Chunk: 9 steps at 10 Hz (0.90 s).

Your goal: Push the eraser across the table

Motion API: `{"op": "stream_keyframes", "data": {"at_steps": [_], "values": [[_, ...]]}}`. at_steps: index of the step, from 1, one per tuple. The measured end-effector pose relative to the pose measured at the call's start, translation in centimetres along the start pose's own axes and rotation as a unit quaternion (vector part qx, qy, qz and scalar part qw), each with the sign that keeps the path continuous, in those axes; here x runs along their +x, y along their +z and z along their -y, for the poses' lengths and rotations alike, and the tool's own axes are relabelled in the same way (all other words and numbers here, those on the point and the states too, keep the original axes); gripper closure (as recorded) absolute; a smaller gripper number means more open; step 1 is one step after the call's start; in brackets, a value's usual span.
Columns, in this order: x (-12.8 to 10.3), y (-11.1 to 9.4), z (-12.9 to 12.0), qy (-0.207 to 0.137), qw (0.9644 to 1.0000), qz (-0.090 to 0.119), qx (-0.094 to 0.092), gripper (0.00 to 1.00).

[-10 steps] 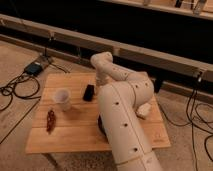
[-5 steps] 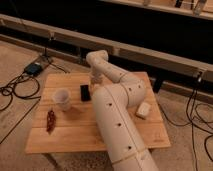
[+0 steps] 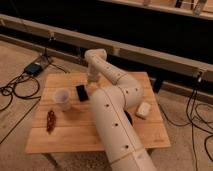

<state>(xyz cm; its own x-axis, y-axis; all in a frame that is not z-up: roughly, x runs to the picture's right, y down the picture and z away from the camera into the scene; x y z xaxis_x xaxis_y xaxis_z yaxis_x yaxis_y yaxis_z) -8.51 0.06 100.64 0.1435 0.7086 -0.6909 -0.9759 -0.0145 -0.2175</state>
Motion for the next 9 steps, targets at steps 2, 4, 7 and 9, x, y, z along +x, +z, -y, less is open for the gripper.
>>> {"op": "stream_keyframes", "data": {"at_steps": [2, 4, 7, 9], "values": [[-0.2, 0.1, -0.6, -0.005, 1.0, -0.001, 0.0, 0.35], [-0.3, 0.6, -1.9, -0.015, 0.9999, -0.006, 0.003, 0.35], [-0.6, 1.3, -4.5, -0.031, 0.9995, -0.011, 0.001, 0.35], [-0.6, 1.6, -5.8, -0.041, 0.999, -0.015, 0.002, 0.35]]}}
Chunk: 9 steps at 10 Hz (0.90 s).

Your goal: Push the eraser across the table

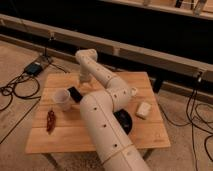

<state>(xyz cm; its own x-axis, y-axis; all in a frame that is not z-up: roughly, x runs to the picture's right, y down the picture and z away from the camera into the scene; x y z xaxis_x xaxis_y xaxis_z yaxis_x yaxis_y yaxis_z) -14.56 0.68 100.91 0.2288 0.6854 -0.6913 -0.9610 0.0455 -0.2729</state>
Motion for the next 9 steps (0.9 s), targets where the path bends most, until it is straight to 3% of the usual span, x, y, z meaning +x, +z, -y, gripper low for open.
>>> {"op": "stream_keyframes", "data": {"at_steps": [3, 5, 7, 9], "values": [[-0.5, 0.2, -1.4, -0.011, 0.9999, 0.002, 0.002, 0.35], [-0.8, -0.1, -0.9, -0.008, 0.9999, 0.006, 0.014, 0.35], [-0.8, -1.3, 2.4, 0.027, 0.999, 0.012, 0.035, 0.35], [-0.5, -2.3, 5.0, 0.056, 0.9973, 0.017, 0.043, 0.35]]}}
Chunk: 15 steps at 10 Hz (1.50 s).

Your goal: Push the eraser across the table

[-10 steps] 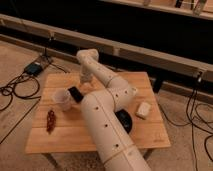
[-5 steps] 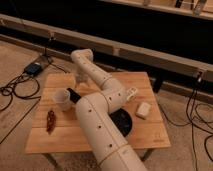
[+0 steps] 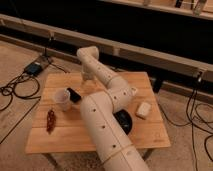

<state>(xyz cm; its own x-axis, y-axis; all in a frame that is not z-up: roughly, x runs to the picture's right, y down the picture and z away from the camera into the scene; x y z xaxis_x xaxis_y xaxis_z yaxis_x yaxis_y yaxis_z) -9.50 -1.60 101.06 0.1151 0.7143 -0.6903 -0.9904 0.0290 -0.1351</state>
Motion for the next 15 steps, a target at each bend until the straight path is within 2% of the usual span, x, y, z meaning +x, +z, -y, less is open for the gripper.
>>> {"op": "stream_keyframes", "data": {"at_steps": [2, 4, 6, 8, 11, 15], "values": [[0.2, -0.9, 2.7, 0.019, 0.9998, 0.005, 0.01, 0.35], [1.2, -1.1, 3.5, 0.016, 0.9997, 0.002, 0.02, 0.35], [3.2, -0.9, 3.0, 0.005, 0.9996, -0.007, 0.028, 0.35], [6.3, -0.8, 2.4, -0.007, 0.9992, -0.015, 0.035, 0.35], [10.5, -0.2, 1.3, -0.017, 0.9989, -0.024, 0.036, 0.35], [13.0, 1.1, -0.8, -0.033, 0.9985, -0.032, 0.03, 0.35]]}}
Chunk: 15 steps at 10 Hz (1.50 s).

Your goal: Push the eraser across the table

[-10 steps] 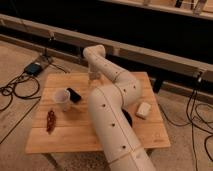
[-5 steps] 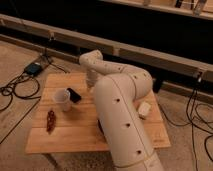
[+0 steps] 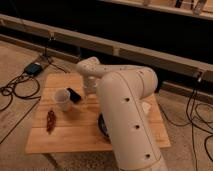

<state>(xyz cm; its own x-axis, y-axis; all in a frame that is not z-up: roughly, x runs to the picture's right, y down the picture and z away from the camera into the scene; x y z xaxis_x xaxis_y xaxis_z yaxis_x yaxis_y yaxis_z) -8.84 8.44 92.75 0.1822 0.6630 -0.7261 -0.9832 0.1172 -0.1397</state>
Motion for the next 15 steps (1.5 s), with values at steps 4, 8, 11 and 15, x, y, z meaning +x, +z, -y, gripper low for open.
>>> {"op": "stream_keyframes", "data": {"at_steps": [4, 8, 11, 15], "values": [[-1.2, 0.2, -1.6, -0.015, 0.9999, 0.006, -0.004, 0.35], [-3.1, 0.5, -2.6, -0.025, 0.9996, 0.011, -0.007, 0.35], [-4.5, 1.1, -3.8, -0.034, 0.9993, 0.01, -0.008, 0.35], [-7.1, 1.0, -5.6, -0.048, 0.9985, 0.019, -0.016, 0.35]]}}
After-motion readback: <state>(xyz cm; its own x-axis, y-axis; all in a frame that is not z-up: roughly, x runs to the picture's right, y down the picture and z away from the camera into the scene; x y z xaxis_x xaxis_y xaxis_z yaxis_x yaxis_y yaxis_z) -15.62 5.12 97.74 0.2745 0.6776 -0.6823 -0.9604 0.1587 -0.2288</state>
